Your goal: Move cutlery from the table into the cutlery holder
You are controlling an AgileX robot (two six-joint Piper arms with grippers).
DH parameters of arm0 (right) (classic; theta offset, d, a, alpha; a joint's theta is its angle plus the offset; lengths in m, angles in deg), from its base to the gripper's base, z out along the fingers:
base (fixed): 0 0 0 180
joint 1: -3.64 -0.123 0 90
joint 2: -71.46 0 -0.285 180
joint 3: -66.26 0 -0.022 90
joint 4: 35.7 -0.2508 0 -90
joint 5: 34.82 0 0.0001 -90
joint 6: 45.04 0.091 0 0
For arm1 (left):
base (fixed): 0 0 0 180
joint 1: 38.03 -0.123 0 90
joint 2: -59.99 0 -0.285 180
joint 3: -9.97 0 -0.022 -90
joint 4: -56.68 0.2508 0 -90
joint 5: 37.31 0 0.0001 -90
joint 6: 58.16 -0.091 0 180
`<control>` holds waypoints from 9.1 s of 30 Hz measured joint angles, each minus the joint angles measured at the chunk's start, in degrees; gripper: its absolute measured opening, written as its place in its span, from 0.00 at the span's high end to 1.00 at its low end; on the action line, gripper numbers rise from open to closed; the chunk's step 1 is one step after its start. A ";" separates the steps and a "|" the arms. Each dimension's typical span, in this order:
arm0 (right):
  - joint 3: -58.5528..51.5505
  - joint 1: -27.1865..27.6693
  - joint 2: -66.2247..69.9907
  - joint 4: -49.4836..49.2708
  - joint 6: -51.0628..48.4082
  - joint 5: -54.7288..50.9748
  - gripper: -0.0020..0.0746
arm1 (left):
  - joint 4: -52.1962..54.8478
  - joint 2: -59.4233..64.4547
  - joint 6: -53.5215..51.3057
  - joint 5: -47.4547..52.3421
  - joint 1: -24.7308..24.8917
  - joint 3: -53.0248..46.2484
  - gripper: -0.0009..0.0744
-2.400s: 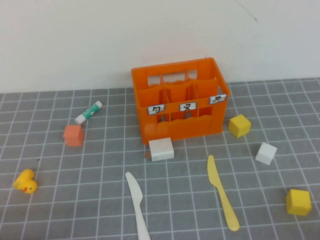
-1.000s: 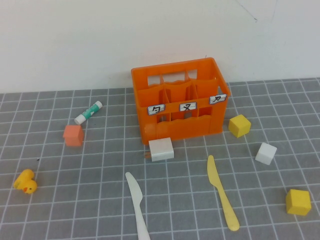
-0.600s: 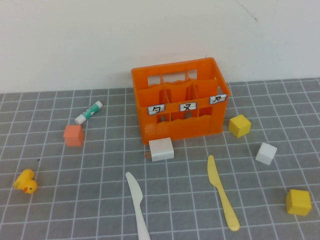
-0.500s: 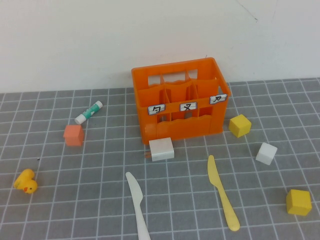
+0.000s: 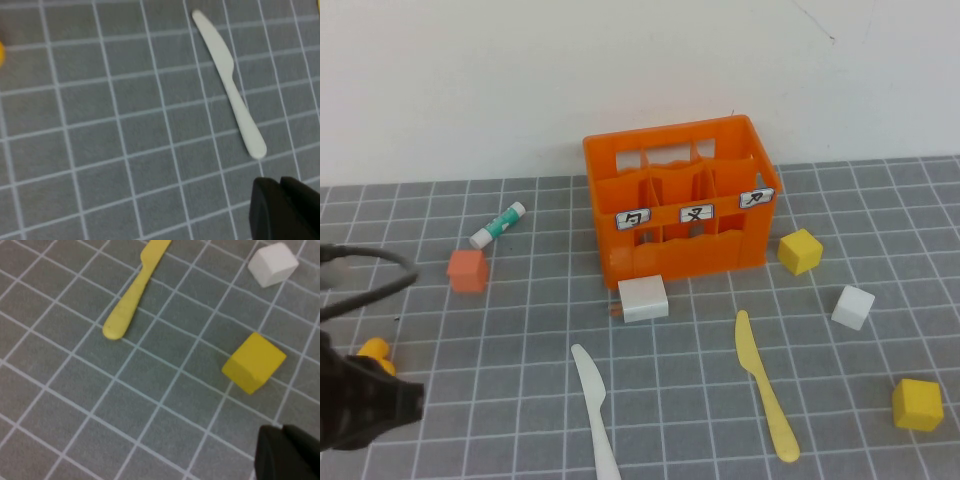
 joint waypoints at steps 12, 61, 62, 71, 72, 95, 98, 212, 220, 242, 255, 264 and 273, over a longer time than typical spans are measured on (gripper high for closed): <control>-1.65 0.00 2.96 -4.84 -4.09 1.79 0.98 | 1.46 10.34 4.01 -5.35 20.30 0.00 0.99; -1.65 0.00 4.37 -7.59 -5.68 3.76 0.98 | 24.90 49.82 41.71 -21.24 34.24 12.31 0.61; -1.65 0.00 4.37 -7.59 -5.68 3.76 0.98 | 25.13 49.93 41.31 -20.72 34.24 12.54 0.64; -1.65 0.00 4.37 -7.87 -5.68 3.76 0.98 | 30.04 51.32 42.20 -20.43 34.29 16.14 0.82; -1.65 0.00 4.37 -7.87 -5.68 3.76 0.98 | 30.31 51.42 42.44 -20.53 34.29 16.43 0.82; -1.65 0.00 4.37 -8.01 -5.68 3.76 0.98 | 34.09 53.33 43.27 -21.65 34.29 17.52 0.62; -1.65 0.00 4.37 -8.01 -5.68 3.76 0.98 | 33.91 53.58 43.27 -21.54 34.29 17.74 0.66; -1.65 0.00 4.37 -9.03 -5.68 3.17 0.98 | 32.51 54.53 51.00 -27.73 35.21 19.30 0.57; -1.65 0.00 4.37 -9.06 -5.68 3.17 0.98 | 31.59 55.26 48.67 -22.37 35.37 21.65 0.83; -1.65 0.00 4.37 -9.43 -5.68 3.17 0.98 | 27.85 54.10 41.34 -19.12 35.37 22.01 0.88; -1.65 0.00 4.37 -9.48 -5.68 3.17 0.98 | 27.85 39.64 38.59 -15.19 35.37 22.01 0.89; -1.65 0.00 4.37 -9.48 -5.68 3.17 0.98 | 27.85 33.80 38.46 -20.26 35.37 21.91 0.89; -1.65 0.00 4.37 -9.48 -5.68 3.17 0.98 | 27.85 32.98 38.46 -36.54 35.37 21.81 0.89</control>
